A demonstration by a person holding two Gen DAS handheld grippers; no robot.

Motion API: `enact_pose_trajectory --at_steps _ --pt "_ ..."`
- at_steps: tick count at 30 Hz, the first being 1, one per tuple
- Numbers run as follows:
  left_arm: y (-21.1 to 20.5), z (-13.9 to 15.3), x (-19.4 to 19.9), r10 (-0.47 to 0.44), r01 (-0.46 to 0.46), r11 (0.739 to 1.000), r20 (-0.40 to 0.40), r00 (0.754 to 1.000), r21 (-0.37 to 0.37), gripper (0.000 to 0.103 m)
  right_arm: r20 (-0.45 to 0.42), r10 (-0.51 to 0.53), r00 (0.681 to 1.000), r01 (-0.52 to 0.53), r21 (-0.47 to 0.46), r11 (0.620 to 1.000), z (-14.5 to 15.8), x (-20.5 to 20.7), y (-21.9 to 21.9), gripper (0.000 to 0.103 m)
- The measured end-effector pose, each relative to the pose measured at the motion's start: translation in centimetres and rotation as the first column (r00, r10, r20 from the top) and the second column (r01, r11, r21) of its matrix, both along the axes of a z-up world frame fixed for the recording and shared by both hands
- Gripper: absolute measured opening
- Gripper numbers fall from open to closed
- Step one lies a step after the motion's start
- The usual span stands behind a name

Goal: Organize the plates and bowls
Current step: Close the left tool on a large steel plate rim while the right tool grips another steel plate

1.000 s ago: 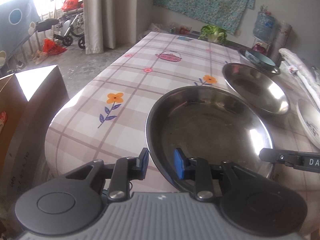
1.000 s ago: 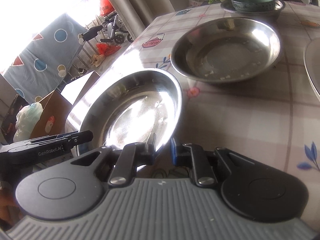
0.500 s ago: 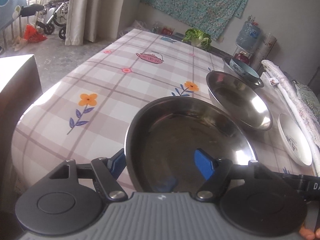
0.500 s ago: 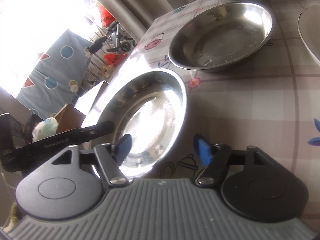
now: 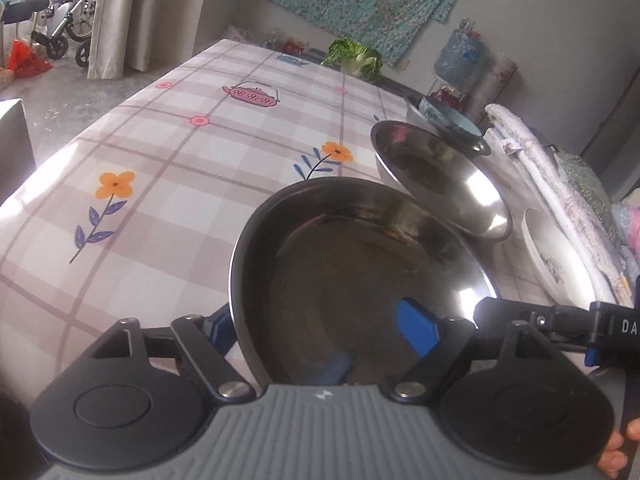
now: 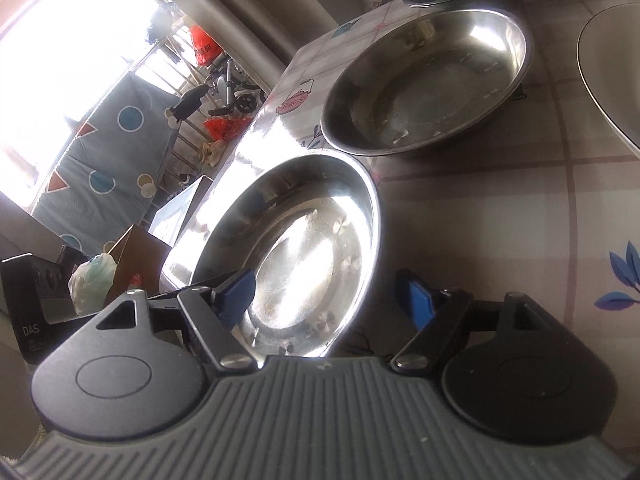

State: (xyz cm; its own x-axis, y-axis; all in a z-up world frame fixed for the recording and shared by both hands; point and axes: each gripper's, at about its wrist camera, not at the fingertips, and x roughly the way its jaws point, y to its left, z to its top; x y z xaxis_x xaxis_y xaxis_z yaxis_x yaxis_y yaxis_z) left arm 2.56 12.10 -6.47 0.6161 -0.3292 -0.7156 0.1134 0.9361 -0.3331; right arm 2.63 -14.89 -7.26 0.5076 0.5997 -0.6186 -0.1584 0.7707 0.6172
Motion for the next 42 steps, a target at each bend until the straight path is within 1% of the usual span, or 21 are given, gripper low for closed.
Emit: enact_pose_trajectory --at_steps 3,4,5,9,15,19,23,26,28,34,42 --pt "-0.1 -0.2 0.3 -0.009 0.009 1.000 0.011 1.000 -0.016 0.095 0.004 0.015 1.000 -0.015 0.027 1.000 -0.2 0.1 0.2 0.093" --pt "-0.1 -0.3 0.4 -0.018 0.019 0.999 0.013 1.000 -0.027 0.101 0.008 0.021 1.000 -0.021 0.034 0.999 -0.1 0.1 0.4 0.098" --pt "-0.2 -0.4 0.5 -0.028 0.028 0.999 0.015 1.000 -0.039 0.103 0.012 0.029 0.999 -0.030 0.042 0.999 -0.2 0.2 0.6 0.102" --pt "-0.3 -0.5 0.5 -0.021 0.022 0.999 0.025 0.999 -0.043 0.103 0.024 0.034 0.999 -0.034 0.029 0.999 -0.2 0.3 0.8 0.102" --pt "-0.3 -0.7 0.2 -0.039 0.040 0.999 0.050 0.998 -0.036 0.103 -0.003 -0.021 1.000 0.021 0.134 0.991 -0.9 0.4 -0.6 0.102" --pt "0.0 -0.7 0.2 -0.024 0.027 0.998 0.051 0.998 -0.062 0.103 -0.018 -0.032 0.999 0.035 0.163 0.986 -1.1 0.5 -1.0 0.102" --pt "0.8 -0.9 0.2 -0.005 0.011 0.993 0.054 0.999 -0.122 0.103 -0.009 -0.026 1.000 0.027 0.134 0.991 -0.9 0.4 -0.5 0.102" --pt "1.6 -1.0 0.0 0.024 -0.014 0.984 0.054 0.998 -0.180 0.103 0.002 -0.013 1.000 0.012 0.097 0.995 -0.7 0.4 0.1 0.102" --pt "1.9 -1.0 0.1 0.035 -0.026 0.978 0.043 0.998 -0.206 0.103 0.009 -0.004 1.000 0.003 0.075 0.997 -0.5 0.4 0.4 0.102" --pt "1.9 -0.8 0.6 0.014 -0.010 0.981 0.017 1.000 -0.196 0.103 0.018 0.016 1.000 -0.016 0.029 0.999 -0.2 0.5 1.0 0.102" --pt "1.6 -0.8 0.6 -0.004 0.008 0.985 0.025 1.000 -0.174 0.103 0.014 0.014 1.000 -0.015 0.021 1.000 -0.3 0.7 1.2 0.102"
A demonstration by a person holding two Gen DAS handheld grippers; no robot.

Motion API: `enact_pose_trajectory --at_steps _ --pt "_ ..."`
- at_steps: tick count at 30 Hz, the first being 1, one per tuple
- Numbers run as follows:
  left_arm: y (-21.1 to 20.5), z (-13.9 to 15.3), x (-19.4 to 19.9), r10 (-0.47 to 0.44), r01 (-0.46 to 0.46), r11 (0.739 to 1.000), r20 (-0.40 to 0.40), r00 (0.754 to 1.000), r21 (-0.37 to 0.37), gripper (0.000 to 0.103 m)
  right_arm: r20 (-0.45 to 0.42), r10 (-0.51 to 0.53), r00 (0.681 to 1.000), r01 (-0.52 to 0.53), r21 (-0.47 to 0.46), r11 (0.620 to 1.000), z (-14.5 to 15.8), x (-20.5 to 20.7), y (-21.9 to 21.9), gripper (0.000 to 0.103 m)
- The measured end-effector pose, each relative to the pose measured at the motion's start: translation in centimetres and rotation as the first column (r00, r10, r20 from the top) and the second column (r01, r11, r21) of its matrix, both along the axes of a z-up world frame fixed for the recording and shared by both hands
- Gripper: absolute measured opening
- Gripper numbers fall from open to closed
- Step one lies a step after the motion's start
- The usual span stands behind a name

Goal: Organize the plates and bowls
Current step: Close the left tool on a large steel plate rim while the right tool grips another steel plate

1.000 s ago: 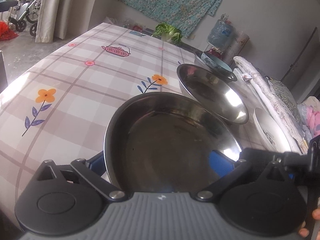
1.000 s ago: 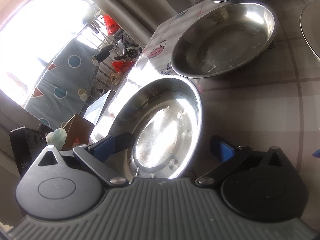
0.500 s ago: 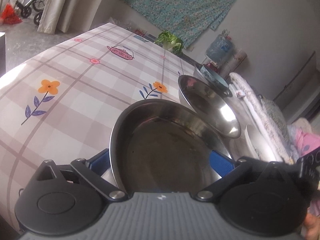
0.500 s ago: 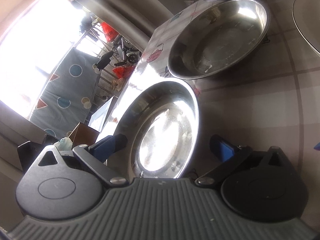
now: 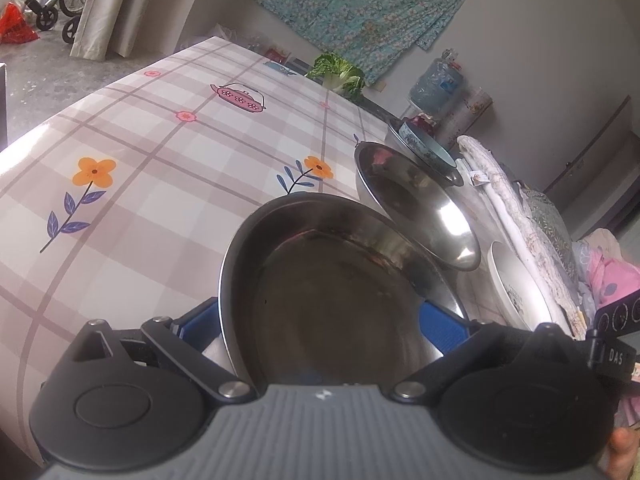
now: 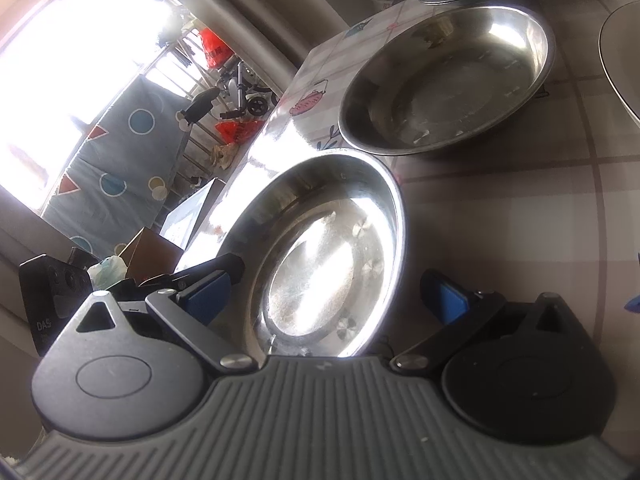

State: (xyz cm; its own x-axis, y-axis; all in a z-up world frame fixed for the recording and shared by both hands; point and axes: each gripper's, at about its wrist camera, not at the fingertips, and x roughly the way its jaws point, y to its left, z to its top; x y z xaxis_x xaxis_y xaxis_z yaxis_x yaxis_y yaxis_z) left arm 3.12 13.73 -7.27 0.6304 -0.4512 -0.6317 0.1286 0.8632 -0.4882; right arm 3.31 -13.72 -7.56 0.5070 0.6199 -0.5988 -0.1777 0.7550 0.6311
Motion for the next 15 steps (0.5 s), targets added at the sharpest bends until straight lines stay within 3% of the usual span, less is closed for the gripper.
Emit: enact_pose_trajectory --at_steps 15 --pt "-0.6 0.1 0.1 -0.014 0.014 0.999 -0.002 1.000 0.052 0.103 -0.028 -0.040 0.999 0.042 0.093 0.995 -0.5 -0.2 -1.2 0.102"
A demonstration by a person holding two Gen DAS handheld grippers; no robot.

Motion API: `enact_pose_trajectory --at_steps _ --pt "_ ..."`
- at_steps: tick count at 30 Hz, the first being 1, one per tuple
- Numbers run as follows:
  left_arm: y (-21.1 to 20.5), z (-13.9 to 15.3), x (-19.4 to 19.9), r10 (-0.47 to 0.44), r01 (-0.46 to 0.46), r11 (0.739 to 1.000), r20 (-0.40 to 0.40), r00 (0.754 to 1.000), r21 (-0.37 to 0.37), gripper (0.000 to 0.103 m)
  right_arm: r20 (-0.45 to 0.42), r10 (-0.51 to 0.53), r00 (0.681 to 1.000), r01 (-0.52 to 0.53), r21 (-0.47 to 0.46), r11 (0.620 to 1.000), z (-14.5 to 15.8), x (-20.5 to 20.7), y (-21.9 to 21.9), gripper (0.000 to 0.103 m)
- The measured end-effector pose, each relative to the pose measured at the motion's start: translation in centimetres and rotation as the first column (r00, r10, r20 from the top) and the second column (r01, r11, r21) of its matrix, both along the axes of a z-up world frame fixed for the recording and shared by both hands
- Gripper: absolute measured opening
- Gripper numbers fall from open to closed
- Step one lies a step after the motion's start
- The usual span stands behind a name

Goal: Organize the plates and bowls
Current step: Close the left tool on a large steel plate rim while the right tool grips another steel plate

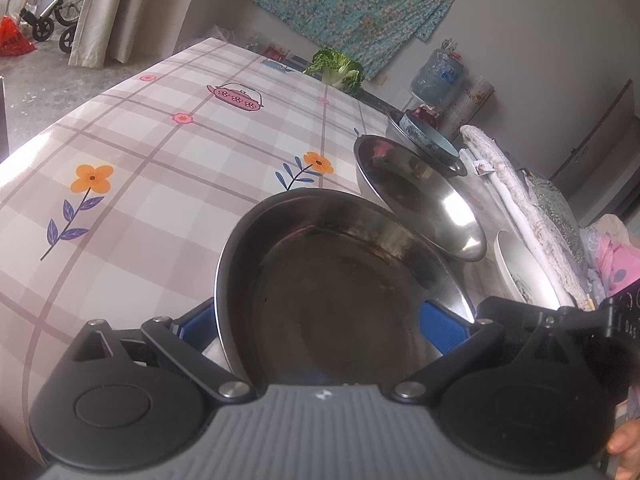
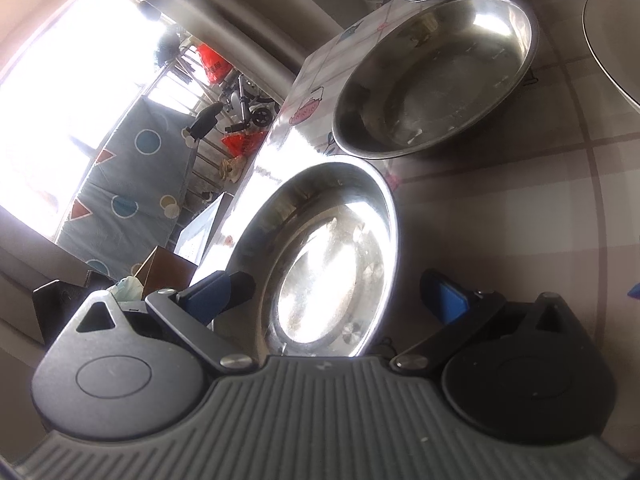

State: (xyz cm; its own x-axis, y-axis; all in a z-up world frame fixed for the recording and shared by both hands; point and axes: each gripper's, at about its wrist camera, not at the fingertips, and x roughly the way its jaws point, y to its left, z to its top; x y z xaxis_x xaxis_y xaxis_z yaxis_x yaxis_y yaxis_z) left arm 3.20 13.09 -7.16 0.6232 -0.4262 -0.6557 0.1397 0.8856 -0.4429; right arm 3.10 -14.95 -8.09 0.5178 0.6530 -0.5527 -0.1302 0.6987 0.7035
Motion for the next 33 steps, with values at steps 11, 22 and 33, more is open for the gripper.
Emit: enact_pose_trajectory --at_steps 11,22,33 --pt "-0.6 0.1 0.4 -0.013 0.014 0.999 -0.021 1.000 0.050 0.103 0.008 0.001 1.000 -0.001 -0.008 1.000 0.2 -0.2 0.2 0.102" --pt "-0.8 0.1 0.1 -0.018 0.018 0.998 -0.001 1.000 0.067 0.103 0.025 0.001 1.000 0.000 -0.037 0.999 0.3 -0.3 0.7 0.102" --pt "-1.7 0.8 -1.1 0.034 -0.054 0.963 0.082 0.996 0.264 0.085 0.124 -0.005 0.992 0.035 -0.241 0.970 1.2 -1.0 2.1 0.074"
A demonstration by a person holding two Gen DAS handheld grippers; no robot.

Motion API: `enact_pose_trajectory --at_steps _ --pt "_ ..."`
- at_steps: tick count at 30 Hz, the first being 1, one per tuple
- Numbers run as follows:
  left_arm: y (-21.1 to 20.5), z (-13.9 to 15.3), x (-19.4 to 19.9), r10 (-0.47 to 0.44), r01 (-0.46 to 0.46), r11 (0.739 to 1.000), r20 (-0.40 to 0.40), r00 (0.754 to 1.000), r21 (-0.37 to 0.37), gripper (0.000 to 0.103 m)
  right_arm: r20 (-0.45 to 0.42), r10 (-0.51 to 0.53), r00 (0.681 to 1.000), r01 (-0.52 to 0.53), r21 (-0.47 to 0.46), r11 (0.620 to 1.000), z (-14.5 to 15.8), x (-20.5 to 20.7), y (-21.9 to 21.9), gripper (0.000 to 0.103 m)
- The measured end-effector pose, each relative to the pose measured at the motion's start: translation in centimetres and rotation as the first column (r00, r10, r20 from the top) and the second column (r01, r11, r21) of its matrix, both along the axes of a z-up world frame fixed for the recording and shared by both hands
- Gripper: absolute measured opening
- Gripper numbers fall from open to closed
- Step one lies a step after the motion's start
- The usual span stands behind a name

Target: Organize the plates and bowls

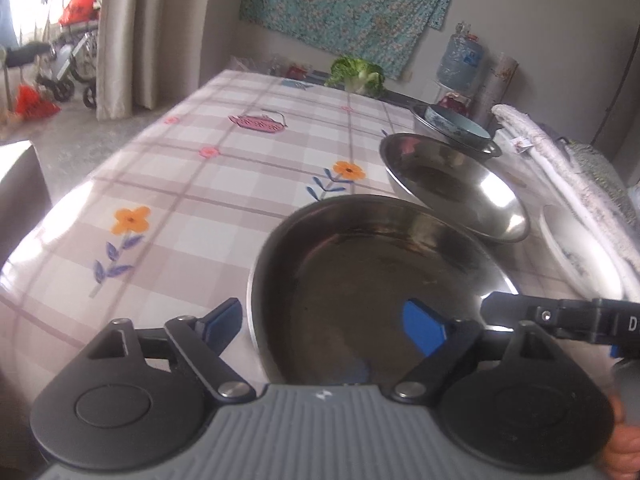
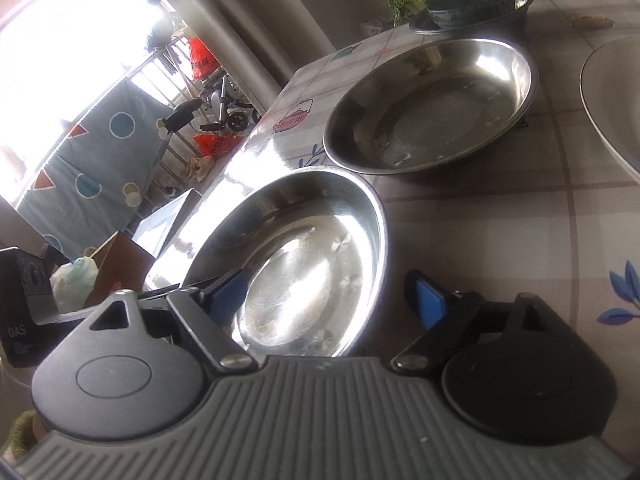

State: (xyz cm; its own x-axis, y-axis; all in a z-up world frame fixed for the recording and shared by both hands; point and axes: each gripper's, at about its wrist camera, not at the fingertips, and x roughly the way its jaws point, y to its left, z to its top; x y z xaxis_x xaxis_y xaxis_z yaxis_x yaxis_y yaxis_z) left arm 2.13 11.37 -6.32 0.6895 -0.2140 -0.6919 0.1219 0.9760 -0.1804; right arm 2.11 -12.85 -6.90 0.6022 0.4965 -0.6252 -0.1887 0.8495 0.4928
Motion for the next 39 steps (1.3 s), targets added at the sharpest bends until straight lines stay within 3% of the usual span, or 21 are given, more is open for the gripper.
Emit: enact_pose_trajectory --at_steps 4,9,11,17,19,35,39 --pt "0.2 -0.1 -0.1 0.011 -0.012 0.999 0.014 1.000 0.038 0.069 0.032 -0.010 0.999 0.013 -0.085 0.996 0.1 -0.1 0.6 0.054" --pt "0.2 -0.4 -0.2 0.013 -0.014 0.997 0.024 1.000 0.071 0.051 0.043 -0.037 0.998 0.042 -0.133 0.990 -0.1 -0.4 0.4 0.040" --pt "0.1 -0.5 -0.2 0.010 -0.012 0.997 0.028 1.000 0.082 0.040 0.047 -0.046 0.998 0.053 -0.146 0.988 -0.1 -0.5 0.2 0.033" --pt "0.6 -0.5 -0.2 0.045 -0.048 0.994 0.031 0.999 0.097 0.021 0.049 -0.040 0.998 0.047 -0.159 0.986 -0.3 -1.1 -0.1 0.016" --pt "0.8 -0.4 -0.3 0.052 -0.055 0.994 0.028 0.998 0.090 0.019 0.054 -0.028 0.998 0.036 -0.162 0.986 -0.2 -1.4 0.1 0.012" --pt "1.2 0.2 -0.7 0.054 -0.055 0.993 0.012 0.998 0.103 0.017 0.059 -0.013 0.998 0.022 -0.154 0.988 -0.1 -2.1 0.1 0.012" --pt "1.2 -0.2 -0.3 0.051 -0.049 0.994 -0.016 0.999 0.102 0.024 0.059 -0.012 0.998 0.021 -0.155 0.988 -0.1 -2.1 0.0 0.012"
